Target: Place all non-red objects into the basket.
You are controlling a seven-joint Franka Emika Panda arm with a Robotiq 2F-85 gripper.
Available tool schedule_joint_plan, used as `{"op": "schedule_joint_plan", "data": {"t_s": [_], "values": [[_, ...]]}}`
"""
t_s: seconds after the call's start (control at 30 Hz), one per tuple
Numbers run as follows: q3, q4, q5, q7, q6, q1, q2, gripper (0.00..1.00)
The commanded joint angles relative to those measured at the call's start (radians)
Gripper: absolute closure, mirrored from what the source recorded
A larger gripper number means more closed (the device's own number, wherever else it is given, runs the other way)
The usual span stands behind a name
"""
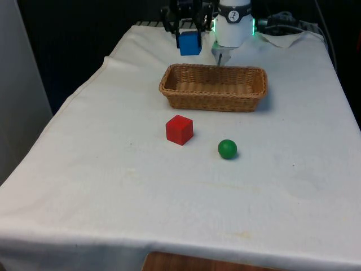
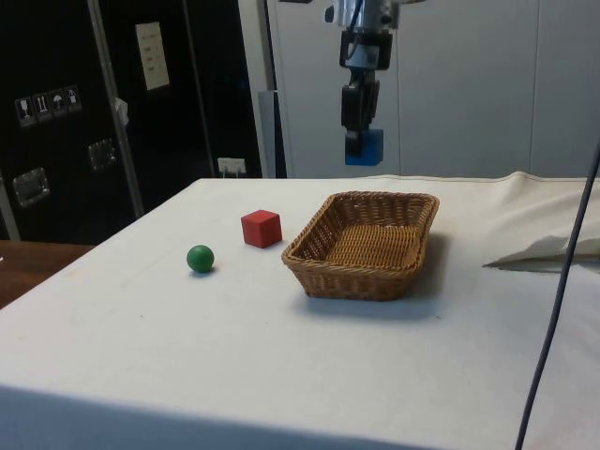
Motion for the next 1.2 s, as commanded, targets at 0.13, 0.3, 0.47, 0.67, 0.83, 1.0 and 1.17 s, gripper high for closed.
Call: {"op": "schedule_joint_plan", "data": {"t_s": [0.13,0.3,0.47,0.67,0.83,1.0,1.17], "values": [[0.010,-0.020,0.002,0.014,0.035,0.002,0.014,0.96],[0.017,-0.024,0.009,0.010,0.040,0.003,0.037,0.96],[0.031,-0.045,0.040,0.011,0.103,0.009,0.071,0.96],[0.045,-0.064,0.067,0.009,0.160,0.011,0.108,0.96],[0.058,-0.078,0.091,0.007,0.209,0.013,0.139,0.96],[0.072,-0.090,0.115,0.005,0.257,0.014,0.170,0.96],[0.084,-0.096,0.135,0.004,0.293,0.013,0.198,0.96]]}}
